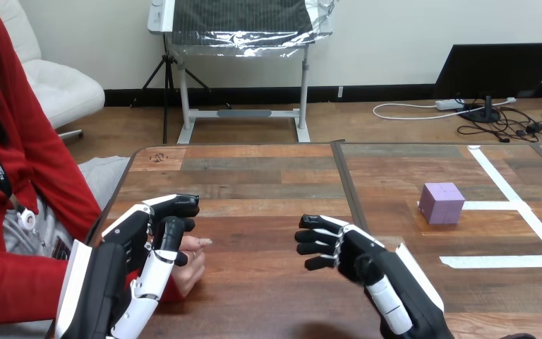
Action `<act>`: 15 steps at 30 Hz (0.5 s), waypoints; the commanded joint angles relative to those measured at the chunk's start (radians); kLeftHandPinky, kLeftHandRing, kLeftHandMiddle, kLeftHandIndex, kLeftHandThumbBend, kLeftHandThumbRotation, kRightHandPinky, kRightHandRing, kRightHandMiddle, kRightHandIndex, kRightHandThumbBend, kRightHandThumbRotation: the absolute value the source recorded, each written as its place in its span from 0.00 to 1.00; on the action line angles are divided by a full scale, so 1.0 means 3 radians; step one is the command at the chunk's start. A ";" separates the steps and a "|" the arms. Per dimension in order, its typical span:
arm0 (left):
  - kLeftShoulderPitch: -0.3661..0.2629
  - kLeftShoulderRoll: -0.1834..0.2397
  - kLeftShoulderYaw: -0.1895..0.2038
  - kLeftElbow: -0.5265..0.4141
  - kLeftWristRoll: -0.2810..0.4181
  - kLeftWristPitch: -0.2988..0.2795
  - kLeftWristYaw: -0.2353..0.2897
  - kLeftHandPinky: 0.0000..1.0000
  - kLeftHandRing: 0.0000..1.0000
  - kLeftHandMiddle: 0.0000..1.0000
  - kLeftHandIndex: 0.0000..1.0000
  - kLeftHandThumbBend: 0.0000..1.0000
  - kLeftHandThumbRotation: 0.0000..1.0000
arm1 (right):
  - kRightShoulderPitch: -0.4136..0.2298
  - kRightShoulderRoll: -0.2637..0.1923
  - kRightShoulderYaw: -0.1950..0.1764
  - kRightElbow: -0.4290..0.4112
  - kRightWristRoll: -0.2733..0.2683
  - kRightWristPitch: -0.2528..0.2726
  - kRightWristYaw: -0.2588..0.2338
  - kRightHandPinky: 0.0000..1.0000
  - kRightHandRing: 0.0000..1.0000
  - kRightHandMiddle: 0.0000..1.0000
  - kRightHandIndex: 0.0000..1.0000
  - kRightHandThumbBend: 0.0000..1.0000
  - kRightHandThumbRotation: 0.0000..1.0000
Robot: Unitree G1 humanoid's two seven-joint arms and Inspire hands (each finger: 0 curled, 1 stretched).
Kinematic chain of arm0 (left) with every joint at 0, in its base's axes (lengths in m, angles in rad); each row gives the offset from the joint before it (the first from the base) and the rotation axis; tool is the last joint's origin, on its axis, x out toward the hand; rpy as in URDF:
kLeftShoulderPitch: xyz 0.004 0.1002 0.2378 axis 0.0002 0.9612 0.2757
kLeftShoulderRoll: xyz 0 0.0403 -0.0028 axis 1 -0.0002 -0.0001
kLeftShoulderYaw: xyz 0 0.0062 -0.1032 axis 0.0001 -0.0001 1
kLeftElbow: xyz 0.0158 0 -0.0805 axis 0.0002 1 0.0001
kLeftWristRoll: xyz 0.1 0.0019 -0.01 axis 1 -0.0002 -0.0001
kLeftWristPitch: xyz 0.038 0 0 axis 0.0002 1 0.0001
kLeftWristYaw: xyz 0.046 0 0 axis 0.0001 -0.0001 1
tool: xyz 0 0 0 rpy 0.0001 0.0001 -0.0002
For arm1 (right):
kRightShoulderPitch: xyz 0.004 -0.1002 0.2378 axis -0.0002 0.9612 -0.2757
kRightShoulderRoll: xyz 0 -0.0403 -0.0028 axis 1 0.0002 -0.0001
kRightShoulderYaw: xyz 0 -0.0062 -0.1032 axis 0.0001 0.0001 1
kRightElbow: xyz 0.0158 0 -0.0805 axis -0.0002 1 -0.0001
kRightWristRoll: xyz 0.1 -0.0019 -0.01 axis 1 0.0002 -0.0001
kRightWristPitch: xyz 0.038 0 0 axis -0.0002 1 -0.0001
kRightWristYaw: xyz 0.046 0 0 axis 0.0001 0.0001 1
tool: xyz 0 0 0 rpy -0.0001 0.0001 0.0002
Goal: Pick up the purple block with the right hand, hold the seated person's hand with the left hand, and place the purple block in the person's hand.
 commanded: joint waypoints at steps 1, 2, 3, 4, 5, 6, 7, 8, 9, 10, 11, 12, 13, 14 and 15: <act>-0.0171 -0.0033 -0.0010 -0.0036 -0.0001 -0.0056 -0.0011 0.47 0.68 0.71 0.67 0.34 0.86 | -0.0483 0.0028 -0.0125 0.0459 -0.0166 -0.0527 -0.0219 0.64 0.72 0.77 0.78 0.98 0.86; -0.0172 -0.0032 -0.0010 -0.0035 -0.0001 -0.0057 -0.0012 0.47 0.68 0.71 0.67 0.34 0.86 | -0.0511 0.0026 -0.0129 0.0521 -0.0193 -0.0588 -0.0248 0.64 0.72 0.77 0.78 0.98 0.85; -0.0173 -0.0034 -0.0012 -0.0037 0.0002 -0.0057 -0.0013 0.47 0.68 0.71 0.67 0.34 0.86 | -0.0553 0.0023 -0.0138 0.0610 -0.0223 -0.0668 -0.0280 0.64 0.72 0.77 0.78 0.99 0.85; -0.0173 -0.0036 -0.0013 -0.0039 0.0004 -0.0057 -0.0013 0.47 0.68 0.70 0.67 0.34 0.85 | -0.0581 0.0021 -0.0143 0.0673 -0.0239 -0.0724 -0.0301 0.64 0.72 0.77 0.78 0.99 0.83; -0.0173 -0.0037 -0.0013 -0.0040 0.0005 -0.0057 -0.0013 0.47 0.68 0.70 0.67 0.34 0.85 | -0.0604 0.0019 -0.0146 0.0726 -0.0252 -0.0771 -0.0318 0.64 0.73 0.77 0.79 0.99 0.82; -0.0171 -0.0039 -0.0016 -0.0043 0.0008 -0.0058 -0.0013 0.47 0.68 0.70 0.67 0.34 0.85 | -0.0639 0.0022 -0.0151 0.0804 -0.0252 -0.0828 -0.0332 0.64 0.73 0.77 0.79 0.99 0.81; -0.0171 -0.0040 -0.0017 -0.0045 0.0010 -0.0059 -0.0014 0.47 0.68 0.70 0.67 0.34 0.85 | -0.0665 0.0025 -0.0153 0.0863 -0.0252 -0.0871 -0.0343 0.64 0.73 0.77 0.79 1.00 0.79; -0.0170 -0.0041 -0.0017 -0.0047 0.0011 -0.0060 -0.0014 0.46 0.68 0.70 0.67 0.33 0.85 | -0.0686 0.0026 -0.0154 0.0912 -0.0254 -0.0909 -0.0353 0.65 0.74 0.78 0.79 1.00 0.78; -0.0166 -0.0044 -0.0020 -0.0052 0.0013 -0.0054 -0.0014 0.46 0.68 0.70 0.67 0.33 0.85 | -0.0703 0.0035 -0.0155 0.0955 -0.0247 -0.0932 -0.0365 0.65 0.74 0.78 0.80 1.00 0.77; -0.0163 -0.0046 -0.0022 -0.0056 0.0013 -0.0050 -0.0014 0.46 0.68 0.70 0.67 0.34 0.85 | -0.0715 0.0041 -0.0154 0.0987 -0.0243 -0.0953 -0.0375 0.66 0.75 0.79 0.80 1.00 0.77; -0.0160 -0.0047 -0.0023 -0.0059 0.0013 -0.0047 -0.0014 0.46 0.68 0.70 0.67 0.34 0.85 | -0.0726 0.0045 -0.0153 0.1018 -0.0242 -0.0975 -0.0385 0.67 0.76 0.79 0.80 1.00 0.76; -0.0155 -0.0048 -0.0025 -0.0066 0.0019 -0.0039 -0.0014 0.47 0.68 0.70 0.67 0.34 0.85 | -0.0725 0.0053 -0.0151 0.1030 -0.0252 -0.0986 -0.0409 0.67 0.76 0.79 0.81 1.00 0.76; -0.0152 -0.0048 -0.0026 -0.0070 0.0023 -0.0034 -0.0013 0.47 0.68 0.70 0.67 0.35 0.85 | -0.0728 0.0057 -0.0149 0.1045 -0.0260 -0.1002 -0.0428 0.68 0.77 0.79 0.81 1.00 0.78; -0.0150 -0.0048 -0.0026 -0.0074 0.0024 -0.0030 -0.0013 0.47 0.68 0.70 0.67 0.35 0.84 | -0.0731 0.0059 -0.0146 0.1061 -0.0267 -0.1018 -0.0444 0.69 0.77 0.80 0.81 1.00 0.79; -0.0147 -0.0047 -0.0026 -0.0077 0.0031 -0.0027 -0.0012 0.47 0.68 0.70 0.67 0.35 0.84 | -0.0716 0.0076 -0.0134 0.1040 -0.0211 -0.0990 -0.0417 0.69 0.78 0.80 0.81 1.00 0.81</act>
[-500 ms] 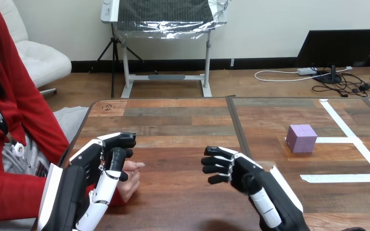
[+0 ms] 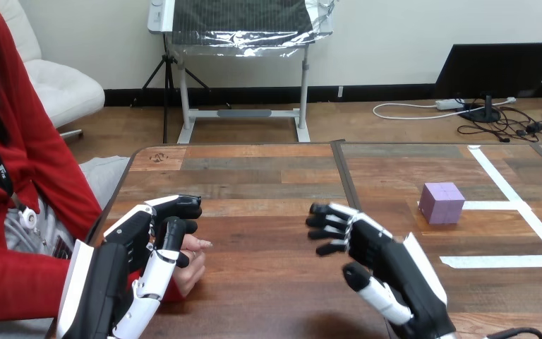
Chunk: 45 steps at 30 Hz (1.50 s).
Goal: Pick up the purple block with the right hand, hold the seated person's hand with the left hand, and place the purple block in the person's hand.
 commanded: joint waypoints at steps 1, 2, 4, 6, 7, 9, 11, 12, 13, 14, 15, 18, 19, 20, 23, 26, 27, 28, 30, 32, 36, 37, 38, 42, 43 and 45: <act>-0.0143 -0.0045 -0.0017 -0.0078 0.0030 -0.0027 0.0004 0.47 0.68 0.71 0.67 0.36 0.84 | -0.0238 0.0079 -0.0022 0.0065 0.0088 -0.0125 -0.0027 0.70 0.78 0.80 0.82 1.00 0.84; -0.0141 -0.0044 -0.0016 -0.0080 0.0031 -0.0027 0.0005 0.48 0.68 0.71 0.67 0.36 0.84 | -0.0233 0.0086 -0.0014 0.0060 0.0118 -0.0116 -0.0014 0.70 0.78 0.80 0.82 1.00 0.88; -0.0135 -0.0042 -0.0014 -0.0082 0.0038 -0.0029 0.0008 0.48 0.68 0.71 0.66 0.37 0.84 | -0.0183 0.0158 0.0017 -0.0044 0.0410 0.0055 0.0169 0.71 0.79 0.81 0.82 1.00 0.94; -0.0129 -0.0040 -0.0010 -0.0085 0.0046 -0.0034 0.0011 0.49 0.68 0.71 0.66 0.37 0.83 | -0.0109 0.0251 0.0041 -0.0209 0.0750 0.0318 0.0355 0.71 0.79 0.81 0.82 1.00 0.96; -0.0127 -0.0039 -0.0008 -0.0086 0.0048 -0.0035 0.0011 0.49 0.68 0.71 0.66 0.37 0.83 | -0.0093 0.0269 0.0045 -0.0247 0.0824 0.0377 0.0396 0.71 0.79 0.81 0.82 1.00 0.97; -0.0124 -0.0038 -0.0006 -0.0088 0.0049 -0.0037 0.0012 0.49 0.68 0.71 0.66 0.37 0.83 | -0.0053 0.0285 0.0059 -0.0352 0.0951 0.0529 0.0468 0.71 0.79 0.81 0.82 1.00 0.98; -0.0122 -0.0036 -0.0001 -0.0097 0.0045 -0.0032 0.0011 0.49 0.68 0.71 0.66 0.36 0.83 | -0.0011 0.0298 0.0071 -0.0475 0.1054 0.0692 0.0525 0.70 0.78 0.81 0.82 1.00 0.99; -0.0121 -0.0031 0.0003 -0.0101 0.0039 -0.0031 0.0007 0.49 0.68 0.71 0.66 0.36 0.83 | 0.0018 0.0289 0.0086 -0.0575 0.1121 0.0827 0.0562 0.70 0.78 0.81 0.82 1.00 0.99; -0.0121 -0.0028 0.0007 -0.0104 0.0035 -0.0028 0.0004 0.49 0.68 0.71 0.66 0.36 0.83 | 0.0037 0.0281 0.0093 -0.0645 0.1161 0.0917 0.0587 0.70 0.78 0.81 0.82 1.00 0.99; -0.0121 -0.0025 0.0009 -0.0106 0.0032 -0.0026 0.0002 0.49 0.68 0.71 0.66 0.36 0.83 | 0.0052 0.0276 0.0097 -0.0700 0.1190 0.0988 0.0605 0.70 0.78 0.81 0.82 1.00 1.00; -0.0123 -0.0020 0.0014 -0.0105 0.0029 -0.0029 0.0000 0.49 0.68 0.71 0.66 0.35 0.82 | 0.0062 0.0261 0.0098 -0.0784 0.1243 0.1113 0.0630 0.70 0.78 0.81 0.82 1.00 1.00; -0.0128 -0.0015 0.0023 -0.0099 0.0030 -0.0036 0.0001 0.49 0.68 0.71 0.67 0.34 0.82 | 0.0061 0.0232 0.0077 -0.0945 0.1331 0.1383 0.0656 0.70 0.78 0.81 0.82 1.00 1.00; -0.0130 -0.0016 0.0025 -0.0096 0.0033 -0.0039 0.0004 0.49 0.68 0.71 0.67 0.33 0.82 | 0.0053 0.0222 0.0065 -0.0986 0.1349 0.1464 0.0655 0.70 0.78 0.81 0.82 1.00 1.00; -0.0132 -0.0016 0.0026 -0.0094 0.0034 -0.0041 0.0005 0.49 0.68 0.71 0.67 0.32 0.82 | 0.0051 0.0216 0.0053 -0.1023 0.1360 0.1532 0.0655 0.70 0.78 0.81 0.82 1.00 1.00; -0.0136 -0.0019 0.0024 -0.0094 0.0033 -0.0039 0.0004 0.49 0.68 0.71 0.67 0.30 0.82 | -0.0076 0.0147 -0.0016 -0.1020 0.1359 0.1684 0.0673 0.71 0.79 0.81 0.82 1.00 1.00; -0.0147 -0.0022 0.0017 -0.0097 0.0037 -0.0037 0.0002 0.48 0.68 0.70 0.67 0.30 0.82 | -0.0225 0.0070 -0.0077 -0.0920 0.1226 0.1645 0.0684 0.72 0.79 0.81 0.82 1.00 1.00; -0.0151 -0.0023 0.0015 -0.0098 0.0039 -0.0036 0.0002 0.48 0.68 0.70 0.67 0.29 0.82 | -0.0273 0.0043 -0.0089 -0.0877 0.1159 0.1600 0.0677 0.72 0.80 0.81 0.82 1.00 1.00; -0.0154 -0.0023 0.0014 -0.0100 0.0040 -0.0034 0.0002 0.48 0.67 0.70 0.67 0.29 0.82 | -0.0306 0.0026 -0.0100 -0.0848 0.1113 0.1571 0.0673 0.73 0.80 0.81 0.83 1.00 1.00; -0.0159 -0.0025 0.0010 -0.0107 0.0042 -0.0020 0.0001 0.48 0.67 0.70 0.66 0.30 0.82 | -0.0384 -0.0021 -0.0113 -0.0779 0.1015 0.1516 0.0658 0.76 0.82 0.83 0.85 1.00 1.00; -0.0167 -0.0031 0.0002 -0.0112 0.0046 0.0000 0.0001 0.48 0.67 0.70 0.66 0.30 0.82 | -0.0520 -0.0100 -0.0128 -0.0664 0.0879 0.1455 0.0613 0.79 0.82 0.84 0.86 1.00 1.00; -0.0182 -0.0041 -0.0011 -0.0113 0.0045 0.0020 0.0001 0.48 0.67 0.70 0.66 0.31 0.82 | -0.0756 -0.0171 -0.0170 -0.0423 0.0698 0.1330 0.0490 0.79 0.83 0.84 0.86 1.00 0.98; -0.0186 -0.0042 -0.0012 -0.0113 0.0043 0.0024 0.0000 0.48 0.68 0.70 0.66 0.31 0.82 | -0.0798 -0.0176 -0.0178 -0.0374 0.0670 0.1298 0.0467 0.79 0.82 0.84 0.86 1.00 0.97; -0.0190 -0.0043 -0.0017 -0.0109 0.0036 0.0023 -0.0003 0.48 0.68 0.70 0.66 0.31 0.82 | -0.0897 -0.0193 -0.0190 -0.0243 0.0595 0.1197 0.0395 0.78 0.82 0.84 0.86 1.00 0.95; -0.0207 -0.0044 -0.0025 -0.0086 0.0032 0.0007 -0.0004 0.48 0.68 0.71 0.66 0.30 0.81 | -0.1156 -0.0257 -0.0196 0.0095 0.0359 0.0974 0.0181 0.73 0.78 0.81 0.83 1.00 0.87; -0.0211 -0.0045 -0.0025 -0.0080 0.0033 0.0003 -0.0003 0.48 0.68 0.71 0.66 0.30 0.81 | -0.1198 -0.0269 -0.0195 0.0149 0.0316 0.0943 0.0144 0.72 0.78 0.81 0.83 1.00 0.85; -0.0217 -0.0049 -0.0028 -0.0075 0.0042 0.0004 0.0002 0.48 0.68 0.71 0.66 0.29 0.81 | -0.1336 -0.0306 -0.0193 0.0307 0.0267 0.0916 0.0114 0.71 0.77 0.80 0.82 1.00 0.83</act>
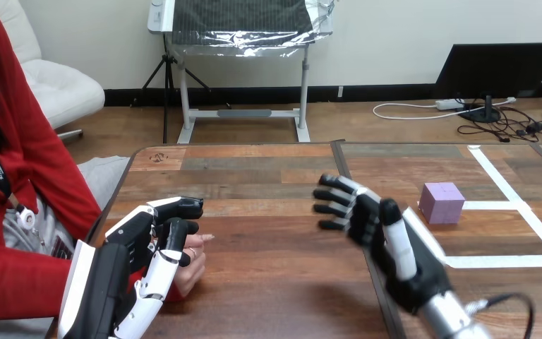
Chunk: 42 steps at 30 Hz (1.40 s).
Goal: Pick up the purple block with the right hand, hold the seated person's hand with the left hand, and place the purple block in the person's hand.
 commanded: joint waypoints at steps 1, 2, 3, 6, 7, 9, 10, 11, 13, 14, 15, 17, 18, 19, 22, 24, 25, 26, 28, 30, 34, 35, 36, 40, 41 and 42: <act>-0.0222 -0.0052 -0.0025 -0.0072 0.0038 0.0002 0.0006 0.48 0.68 0.71 0.66 0.29 0.81 | -0.0949 -0.0163 -0.0123 0.0608 -0.0310 -0.0464 -0.0284 0.71 0.77 0.80 0.82 1.00 0.81; -0.0225 -0.0054 -0.0026 -0.0067 0.0042 0.0001 0.0009 0.48 0.68 0.71 0.66 0.29 0.81 | -0.1029 -0.0183 -0.0126 0.0699 -0.0310 -0.0462 -0.0266 0.71 0.77 0.80 0.82 1.00 0.79; -0.0228 -0.0056 -0.0027 -0.0062 0.0045 0.0000 0.0011 0.48 0.67 0.70 0.66 0.28 0.80 | -0.1081 -0.0195 -0.0128 0.0764 -0.0309 -0.0465 -0.0253 0.73 0.78 0.81 0.83 1.00 0.76; -0.0235 -0.0064 -0.0028 -0.0050 0.0060 0.0001 0.0023 0.47 0.67 0.70 0.66 0.28 0.80 | -0.1244 -0.0242 -0.0122 0.0972 -0.0357 -0.0509 -0.0259 0.74 0.79 0.82 0.83 1.00 0.72; -0.0238 -0.0066 -0.0029 -0.0046 0.0065 0.0000 0.0027 0.47 0.67 0.70 0.66 0.28 0.80 | -0.1280 -0.0252 -0.0119 0.1022 -0.0372 -0.0526 -0.0265 0.75 0.80 0.82 0.83 1.00 0.71; -0.0233 -0.0073 -0.0032 -0.0053 0.0077 0.0011 0.0034 0.47 0.67 0.70 0.66 0.29 0.80 | -0.1385 -0.0308 -0.0084 0.1156 -0.0476 -0.0569 -0.0345 0.76 0.81 0.83 0.84 1.00 0.71; -0.0234 -0.0076 -0.0033 -0.0054 0.0080 0.0014 0.0036 0.47 0.67 0.70 0.65 0.29 0.80 | -0.1416 -0.0323 -0.0076 0.1202 -0.0506 -0.0585 -0.0368 0.77 0.81 0.83 0.84 1.00 0.72; -0.0230 -0.0075 -0.0034 -0.0059 0.0079 0.0015 0.0035 0.47 0.67 0.70 0.65 0.29 0.80 | -0.1470 -0.0357 -0.0049 0.1271 -0.0585 -0.0607 -0.0439 0.77 0.82 0.83 0.84 1.00 0.72; -0.0228 -0.0074 -0.0036 -0.0061 0.0078 0.0014 0.0032 0.47 0.67 0.70 0.65 0.30 0.79 | -0.1532 -0.0391 -0.0023 0.1362 -0.0671 -0.0643 -0.0517 0.78 0.83 0.84 0.85 1.00 0.78; -0.0225 -0.0074 -0.0038 -0.0061 0.0073 0.0008 0.0030 0.47 0.67 0.70 0.65 0.30 0.79 | -0.1576 -0.0416 -0.0002 0.1419 -0.0734 -0.0658 -0.0583 0.78 0.83 0.84 0.85 1.00 0.79; -0.0223 -0.0074 -0.0039 -0.0061 0.0071 0.0003 0.0030 0.47 0.67 0.70 0.66 0.31 0.79 | -0.1605 -0.0428 0.0008 0.1461 -0.0772 -0.0671 -0.0623 0.78 0.83 0.85 0.85 1.00 0.82; -0.0219 -0.0074 -0.0041 -0.0056 0.0062 -0.0013 0.0028 0.47 0.67 0.71 0.66 0.32 0.79 | -0.1664 -0.0450 0.0022 0.1546 -0.0838 -0.0685 -0.0698 0.79 0.83 0.85 0.86 1.00 0.87; -0.0218 -0.0073 -0.0041 -0.0053 0.0057 -0.0022 0.0026 0.47 0.67 0.71 0.66 0.33 0.79 | -0.1690 -0.0456 0.0023 0.1585 -0.0861 -0.0689 -0.0725 0.79 0.83 0.85 0.86 1.00 0.89; -0.0217 -0.0073 -0.0041 -0.0051 0.0054 -0.0027 0.0025 0.47 0.68 0.71 0.66 0.33 0.79 | -0.1709 -0.0460 0.0023 0.1616 -0.0881 -0.0696 -0.0745 0.79 0.84 0.85 0.86 1.00 0.91; -0.0203 -0.0071 -0.0038 -0.0047 0.0048 -0.0046 0.0026 0.47 0.68 0.71 0.66 0.35 0.79 | -0.1780 -0.0486 0.0044 0.1728 -0.1002 -0.0741 -0.0900 0.78 0.84 0.85 0.85 1.00 0.97; -0.0185 -0.0074 -0.0035 -0.0056 0.0049 -0.0042 0.0031 0.47 0.68 0.71 0.66 0.35 0.79 | -0.1824 -0.0499 0.0053 0.1789 -0.1067 -0.0730 -0.0986 0.78 0.84 0.86 0.85 1.00 0.98; -0.0180 -0.0075 -0.0034 -0.0059 0.0050 -0.0040 0.0032 0.47 0.68 0.71 0.66 0.35 0.79 | -0.1839 -0.0502 0.0055 0.1812 -0.1087 -0.0731 -0.1012 0.78 0.84 0.86 0.85 1.00 0.98; -0.0171 -0.0073 -0.0033 -0.0058 0.0043 -0.0045 0.0030 0.47 0.68 0.71 0.66 0.35 0.79 | -0.1862 -0.0511 0.0064 0.1840 -0.1123 -0.0715 -0.1061 0.78 0.84 0.86 0.85 1.00 0.99; -0.0162 -0.0070 -0.0031 -0.0056 0.0035 -0.0053 0.0026 0.47 0.68 0.71 0.66 0.35 0.79 | -0.1892 -0.0518 0.0072 0.1884 -0.1171 -0.0708 -0.1120 0.78 0.85 0.86 0.86 1.00 0.99; -0.0153 -0.0063 -0.0028 -0.0049 0.0019 -0.0069 0.0018 0.47 0.68 0.71 0.66 0.34 0.79 | -0.1932 -0.0540 0.0106 0.1931 -0.1262 -0.0695 -0.1223 0.78 0.85 0.86 0.86 1.00 0.99; -0.0147 -0.0051 -0.0021 -0.0038 0.0008 -0.0090 0.0009 0.47 0.68 0.71 0.66 0.30 0.79 | -0.2004 -0.0569 0.0148 0.2009 -0.1392 -0.0631 -0.1345 0.78 0.84 0.86 0.86 1.00 1.00; -0.0145 -0.0049 -0.0018 -0.0034 0.0009 -0.0097 0.0011 0.47 0.68 0.71 0.66 0.30 0.79 | -0.2029 -0.0571 0.0151 0.2030 -0.1411 -0.0564 -0.1365 0.78 0.84 0.86 0.86 1.00 1.00; -0.0145 -0.0048 -0.0015 -0.0032 0.0008 -0.0101 0.0012 0.47 0.68 0.71 0.66 0.29 0.79 | -0.2046 -0.0570 0.0149 0.2047 -0.1424 -0.0522 -0.1378 0.78 0.84 0.85 0.86 0.99 0.98; -0.0142 -0.0046 -0.0007 -0.0030 0.0001 -0.0103 0.0012 0.47 0.68 0.71 0.66 0.26 0.78 | -0.2109 -0.0550 0.0124 0.2116 -0.1439 -0.0391 -0.1431 0.77 0.83 0.84 0.86 0.96 0.85; -0.0143 -0.0043 -0.0004 -0.0026 -0.0006 -0.0102 0.0009 0.47 0.68 0.71 0.66 0.25 0.78 | -0.2127 -0.0542 0.0115 0.2137 -0.1435 -0.0359 -0.1443 0.77 0.83 0.84 0.86 0.96 0.83; -0.0144 -0.0042 -0.0003 -0.0023 -0.0011 -0.0102 0.0007 0.47 0.68 0.71 0.66 0.25 0.78 | -0.2138 -0.0538 0.0109 0.2152 -0.1435 -0.0343 -0.1452 0.77 0.82 0.84 0.86 0.96 0.80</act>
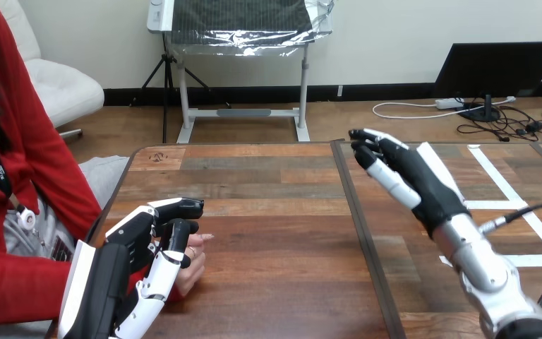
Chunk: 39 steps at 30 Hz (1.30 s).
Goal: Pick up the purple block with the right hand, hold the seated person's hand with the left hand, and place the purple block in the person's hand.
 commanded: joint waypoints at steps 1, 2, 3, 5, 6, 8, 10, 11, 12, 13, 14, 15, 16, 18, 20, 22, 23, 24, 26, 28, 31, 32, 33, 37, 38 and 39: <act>-0.0146 -0.0040 0.0001 -0.0022 -0.0012 -0.0101 0.0005 0.47 0.68 0.71 0.66 0.25 0.78 | -0.0492 -0.0038 0.0004 0.0133 -0.0036 0.0100 -0.0171 0.77 0.82 0.84 0.86 0.95 0.78; -0.0148 -0.0039 0.0002 -0.0017 -0.0011 -0.0103 0.0005 0.47 0.68 0.70 0.66 0.25 0.78 | -0.0506 -0.0029 -0.0012 0.0149 -0.0023 0.0127 -0.0171 0.76 0.82 0.84 0.86 0.95 0.76; -0.0151 -0.0038 0.0002 -0.0012 -0.0010 -0.0105 0.0005 0.47 0.68 0.70 0.66 0.25 0.78 | -0.0516 -0.0023 -0.0021 0.0161 -0.0014 0.0144 -0.0171 0.76 0.82 0.84 0.86 0.95 0.73; -0.0156 -0.0039 0.0003 -0.0004 -0.0004 -0.0109 0.0009 0.47 0.68 0.70 0.66 0.25 0.78 | -0.0538 -0.0014 -0.0031 0.0185 -0.0001 0.0182 -0.0180 0.76 0.82 0.84 0.86 0.95 0.68; -0.0158 -0.0039 0.0002 -0.0001 0.0000 -0.0111 0.0010 0.47 0.68 0.70 0.66 0.25 0.78 | -0.0547 -0.0012 -0.0032 0.0194 0.0001 0.0199 -0.0187 0.77 0.82 0.84 0.86 0.95 0.65; -0.0165 -0.0040 0.0001 0.0011 0.0007 -0.0116 0.0013 0.47 0.68 0.70 0.66 0.26 0.78 | -0.0568 -0.0013 -0.0023 0.0214 -0.0009 0.0239 -0.0216 0.77 0.83 0.84 0.86 0.95 0.59; -0.0171 -0.0040 0.0000 0.0023 0.0011 -0.0122 0.0013 0.47 0.68 0.70 0.66 0.27 0.77 | -0.0584 -0.0016 -0.0011 0.0230 -0.0025 0.0269 -0.0245 0.77 0.83 0.85 0.86 0.95 0.56; -0.0174 -0.0039 -0.0002 0.0028 0.0014 -0.0124 0.0013 0.47 0.68 0.70 0.66 0.28 0.77 | -0.0600 -0.0021 0.0006 0.0241 -0.0048 0.0305 -0.0275 0.77 0.83 0.85 0.87 0.95 0.55; -0.0175 -0.0039 -0.0003 0.0031 0.0016 -0.0125 0.0013 0.47 0.68 0.70 0.66 0.28 0.77 | -0.0611 -0.0025 0.0018 0.0248 -0.0063 0.0328 -0.0295 0.78 0.83 0.85 0.87 0.96 0.55; -0.0177 -0.0040 -0.0005 0.0036 0.0019 -0.0128 0.0014 0.47 0.68 0.70 0.66 0.29 0.77 | -0.0617 -0.0028 0.0026 0.0254 -0.0073 0.0343 -0.0309 0.78 0.84 0.85 0.87 0.96 0.55; -0.0179 -0.0042 -0.0008 0.0040 0.0019 -0.0131 0.0014 0.47 0.68 0.70 0.66 0.29 0.77 | -0.0634 -0.0041 0.0059 0.0263 -0.0119 0.0384 -0.0354 0.78 0.84 0.85 0.87 0.96 0.55; -0.0181 -0.0044 -0.0010 0.0042 0.0019 -0.0134 0.0014 0.48 0.68 0.70 0.66 0.30 0.77 | -0.0644 -0.0049 0.0082 0.0269 -0.0151 0.0411 -0.0386 0.79 0.84 0.85 0.88 0.95 0.56; -0.0182 -0.0045 -0.0012 0.0044 0.0019 -0.0136 0.0014 0.48 0.67 0.70 0.66 0.31 0.77 | -0.0651 -0.0055 0.0097 0.0273 -0.0174 0.0429 -0.0408 0.79 0.85 0.86 0.88 0.95 0.58; -0.0184 -0.0047 -0.0015 0.0043 0.0016 -0.0137 0.0012 0.48 0.67 0.70 0.66 0.31 0.77 | -0.0676 -0.0078 0.0145 0.0282 -0.0242 0.0491 -0.0457 0.79 0.85 0.86 0.89 0.94 0.61; -0.0183 -0.0050 -0.0021 0.0041 0.0022 -0.0137 0.0013 0.48 0.67 0.70 0.66 0.31 0.76 | -0.0695 -0.0101 0.0180 0.0289 -0.0298 0.0537 -0.0484 0.80 0.86 0.87 0.89 0.93 0.65; -0.0180 -0.0052 -0.0025 0.0039 0.0031 -0.0138 0.0015 0.48 0.67 0.70 0.66 0.31 0.76 | -0.0708 -0.0119 0.0203 0.0293 -0.0336 0.0567 -0.0499 0.80 0.86 0.87 0.90 0.92 0.70; -0.0176 -0.0051 -0.0026 0.0034 0.0032 -0.0135 0.0013 0.48 0.67 0.70 0.66 0.31 0.76 | -0.0722 -0.0137 0.0235 0.0299 -0.0379 0.0598 -0.0523 0.80 0.87 0.88 0.90 0.92 0.72; -0.0174 -0.0050 -0.0025 0.0031 0.0031 -0.0134 0.0011 0.48 0.67 0.70 0.65 0.31 0.76 | -0.0731 -0.0148 0.0255 0.0302 -0.0407 0.0618 -0.0540 0.81 0.87 0.88 0.91 0.92 0.77; -0.0168 -0.0048 -0.0024 0.0022 0.0028 -0.0130 0.0008 0.48 0.67 0.70 0.65 0.31 0.75 | -0.0751 -0.0174 0.0300 0.0309 -0.0469 0.0666 -0.0568 0.81 0.88 0.89 0.91 0.92 0.81; -0.0160 -0.0051 -0.0029 0.0014 0.0033 -0.0127 0.0010 0.48 0.67 0.70 0.65 0.31 0.75 | -0.0764 -0.0197 0.0328 0.0315 -0.0513 0.0699 -0.0581 0.81 0.88 0.89 0.92 0.92 0.85; -0.0145 -0.0046 -0.0023 0.0000 0.0028 -0.0130 0.0007 0.48 0.67 0.70 0.65 0.31 0.75 | -0.0786 -0.0247 0.0373 0.0326 -0.0581 0.0741 -0.0580 0.81 0.89 0.90 0.92 0.93 0.91; -0.0138 -0.0043 -0.0019 -0.0009 0.0029 -0.0126 0.0007 0.48 0.67 0.70 0.65 0.31 0.75 | -0.0796 -0.0274 0.0412 0.0325 -0.0630 0.0756 -0.0597 0.81 0.89 0.91 0.92 0.93 0.92; -0.0133 -0.0041 -0.0016 -0.0016 0.0030 -0.0123 0.0007 0.48 0.67 0.70 0.65 0.31 0.75 | -0.0801 -0.0289 0.0437 0.0324 -0.0664 0.0764 -0.0610 0.81 0.89 0.91 0.93 0.93 0.94; -0.0111 -0.0039 -0.0007 -0.0040 0.0026 -0.0103 0.0007 0.48 0.67 0.70 0.65 0.30 0.74 | -0.0819 -0.0341 0.0478 0.0342 -0.0729 0.0804 -0.0608 0.80 0.89 0.92 0.93 0.93 0.98; -0.0105 -0.0037 -0.0003 -0.0040 0.0022 -0.0107 0.0007 0.48 0.68 0.70 0.65 0.30 0.74 | -0.0828 -0.0359 0.0491 0.0347 -0.0747 0.0826 -0.0601 0.80 0.89 0.92 0.93 0.94 0.98; -0.0102 -0.0037 0.0000 -0.0040 0.0020 -0.0112 0.0008 0.48 0.68 0.70 0.65 0.30 0.74 | -0.0833 -0.0370 0.0499 0.0349 -0.0758 0.0840 -0.0597 0.80 0.90 0.92 0.93 0.94 0.99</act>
